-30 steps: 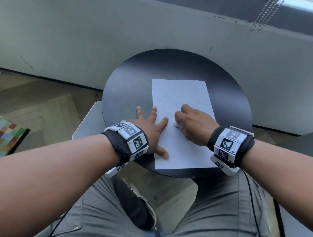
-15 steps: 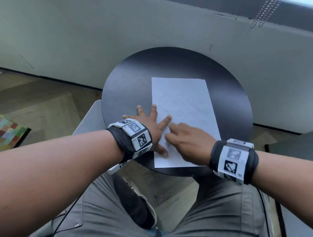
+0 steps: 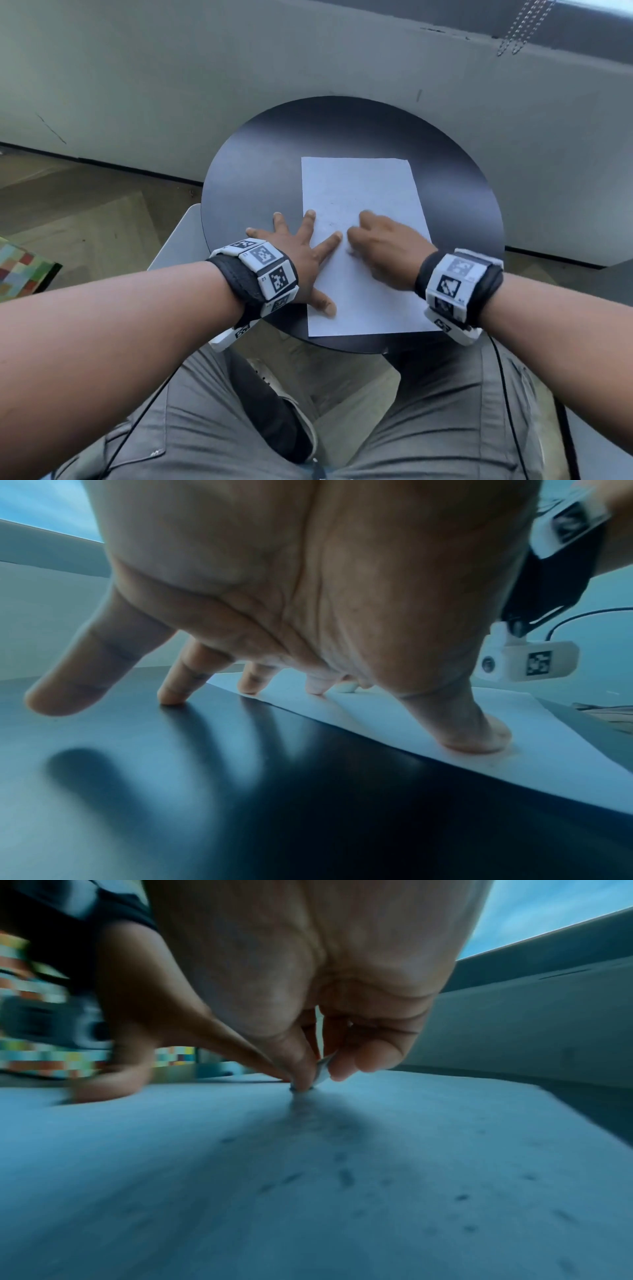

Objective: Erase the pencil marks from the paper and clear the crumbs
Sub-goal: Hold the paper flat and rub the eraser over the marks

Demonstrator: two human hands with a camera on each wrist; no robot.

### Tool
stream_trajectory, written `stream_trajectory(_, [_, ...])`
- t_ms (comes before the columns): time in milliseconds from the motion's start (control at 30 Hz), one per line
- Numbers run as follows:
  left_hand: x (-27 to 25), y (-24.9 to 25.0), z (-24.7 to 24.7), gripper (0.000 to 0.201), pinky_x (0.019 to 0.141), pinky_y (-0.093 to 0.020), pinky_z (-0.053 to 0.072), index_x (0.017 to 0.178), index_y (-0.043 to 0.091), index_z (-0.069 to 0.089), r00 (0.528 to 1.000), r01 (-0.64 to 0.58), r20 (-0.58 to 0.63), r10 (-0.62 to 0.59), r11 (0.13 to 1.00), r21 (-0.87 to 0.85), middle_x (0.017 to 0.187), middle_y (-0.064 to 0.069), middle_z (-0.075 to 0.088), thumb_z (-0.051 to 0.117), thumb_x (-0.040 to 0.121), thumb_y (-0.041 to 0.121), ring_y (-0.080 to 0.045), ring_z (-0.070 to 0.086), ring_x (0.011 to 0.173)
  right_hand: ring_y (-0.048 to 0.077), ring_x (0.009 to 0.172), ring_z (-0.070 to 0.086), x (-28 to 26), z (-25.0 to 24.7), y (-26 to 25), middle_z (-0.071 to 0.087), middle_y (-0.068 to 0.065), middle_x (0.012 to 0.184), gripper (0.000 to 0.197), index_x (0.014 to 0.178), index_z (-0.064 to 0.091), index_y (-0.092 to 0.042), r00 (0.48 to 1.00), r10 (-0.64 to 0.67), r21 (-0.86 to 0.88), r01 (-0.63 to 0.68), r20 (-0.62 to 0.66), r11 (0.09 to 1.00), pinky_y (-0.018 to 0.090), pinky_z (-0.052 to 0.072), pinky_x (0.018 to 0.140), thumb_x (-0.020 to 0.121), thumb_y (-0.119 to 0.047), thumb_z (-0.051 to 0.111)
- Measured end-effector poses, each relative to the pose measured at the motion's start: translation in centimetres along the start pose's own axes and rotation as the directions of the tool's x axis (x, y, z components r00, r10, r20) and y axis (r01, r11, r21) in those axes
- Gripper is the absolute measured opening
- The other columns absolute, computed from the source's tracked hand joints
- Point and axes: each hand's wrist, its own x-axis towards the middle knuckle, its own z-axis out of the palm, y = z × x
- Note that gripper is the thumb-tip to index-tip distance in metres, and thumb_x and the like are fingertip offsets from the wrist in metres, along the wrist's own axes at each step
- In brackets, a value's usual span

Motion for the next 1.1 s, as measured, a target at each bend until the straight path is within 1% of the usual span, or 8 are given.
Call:
stream_trajectory(67, [0.0, 0.2, -0.1, 0.131, 0.1, -0.082, 0.026, 0.152, 0.051, -0.019, 1.0, 0.005, 0.004, -0.005, 1.0, 0.005, 0.166, -0.005, -0.024, 0.054, 0.055, 0.099, -0.059, -0.001, 0.147, 0.031, 0.087, 0.051, 0.3, 0.0, 1.1, 0.043, 0.009, 0.103, 0.016, 0.102, 0.05, -0.011, 0.995, 0.078, -0.015, -0.08, -0.069, 0.997, 0.034, 0.035, 0.061, 0.087, -0.006, 0.046])
stream_trajectory(233, [0.3, 0.7, -1.0, 0.131, 0.101, -0.08, 0.029, 0.15, 0.055, -0.021, 0.998, 0.011, 0.056, -0.012, 1.0, 0.012, 0.165, -0.008, -0.027, 0.061, 0.056, 0.095, -0.063, -0.002, 0.145, 0.026, 0.072, 0.049, -2.8, 2.3, -1.3, 0.047, 0.01, 0.091, 0.026, 0.086, 0.048, -0.016, 0.942, -0.335, -0.004, 0.335, 0.015, 0.942, 0.031, 0.034, 0.053, 0.074, -0.001, 0.064])
stream_trajectory(367, [0.4, 0.7, -1.1, 0.132, 0.099, -0.08, 0.031, 0.149, 0.057, -0.019, 0.998, 0.01, 0.056, -0.011, 1.0, 0.015, 0.165, -0.008, -0.026, 0.063, 0.053, 0.095, -0.064, 0.0, 0.145, 0.026, 0.081, 0.048, -0.5, 0.5, 2.1, 0.043, 0.007, 0.097, 0.013, 0.097, 0.048, -0.014, 0.997, -0.057, -0.009, 0.056, -0.043, 0.998, 0.034, 0.035, 0.06, 0.086, -0.008, 0.05])
stream_trajectory(433, [0.3, 0.6, -1.1, 0.132, 0.099, -0.08, 0.031, 0.148, 0.058, -0.02, 0.998, 0.014, 0.059, -0.015, 1.0, 0.018, 0.165, -0.008, -0.026, 0.063, 0.053, 0.095, -0.064, 0.0, 0.145, 0.029, 0.083, 0.051, -0.6, 0.4, 1.9, 0.045, 0.009, 0.099, 0.012, 0.098, 0.048, -0.012, 0.995, -0.032, -0.018, 0.03, -0.094, 0.999, 0.033, 0.037, 0.061, 0.087, -0.009, 0.048])
stream_trajectory(567, [0.5, 0.8, -1.2, 0.131, 0.1, -0.08, 0.031, 0.147, 0.059, -0.02, 0.997, 0.004, 0.073, -0.004, 1.0, 0.002, 0.164, -0.01, -0.028, 0.064, 0.053, 0.095, -0.065, -0.002, 0.144, 0.027, 0.068, 0.049, -3.3, 2.8, -1.6, 0.046, 0.009, 0.091, 0.035, 0.088, 0.046, -0.014, 0.931, -0.364, -0.043, 0.363, -0.02, 0.931, 0.03, 0.038, 0.048, 0.066, 0.003, 0.066])
stream_trajectory(767, [0.3, 0.9, -1.6, 0.131, 0.101, -0.078, 0.033, 0.147, 0.06, -0.021, 0.996, 0.012, 0.092, -0.013, 1.0, 0.017, 0.164, -0.01, -0.028, 0.065, 0.054, 0.093, -0.066, -0.002, 0.143, 0.028, 0.088, 0.05, -0.7, 0.2, 2.3, 0.043, 0.007, 0.103, 0.027, 0.106, 0.05, -0.014, 0.999, -0.005, -0.035, 0.003, -0.047, 0.999, 0.034, 0.037, 0.062, 0.081, -0.003, 0.05])
stream_trajectory(933, [0.4, 1.3, -1.9, 0.131, 0.102, -0.077, 0.034, 0.146, 0.063, -0.02, 0.993, 0.016, 0.118, -0.017, 1.0, 0.005, 0.163, -0.013, -0.03, 0.07, 0.054, 0.09, -0.066, -0.003, 0.143, 0.027, 0.071, 0.051, -3.7, 2.3, -1.7, 0.049, 0.009, 0.091, 0.029, 0.089, 0.054, -0.013, 0.941, -0.338, -0.05, 0.338, 0.008, 0.94, 0.034, 0.044, 0.049, 0.069, 0.001, 0.068])
stream_trajectory(1100, [0.3, 1.4, -2.1, 0.131, 0.102, -0.078, 0.032, 0.146, 0.061, -0.019, 0.995, 0.013, 0.096, -0.018, 0.998, 0.058, 0.165, -0.017, -0.022, 0.068, 0.053, 0.092, -0.062, 0.004, 0.145, 0.028, 0.088, 0.051, -1.3, 0.6, 2.9, 0.042, 0.005, 0.102, 0.024, 0.107, 0.053, -0.016, 0.999, 0.022, -0.056, -0.024, -0.037, 0.998, 0.038, 0.047, 0.064, 0.085, -0.006, 0.05])
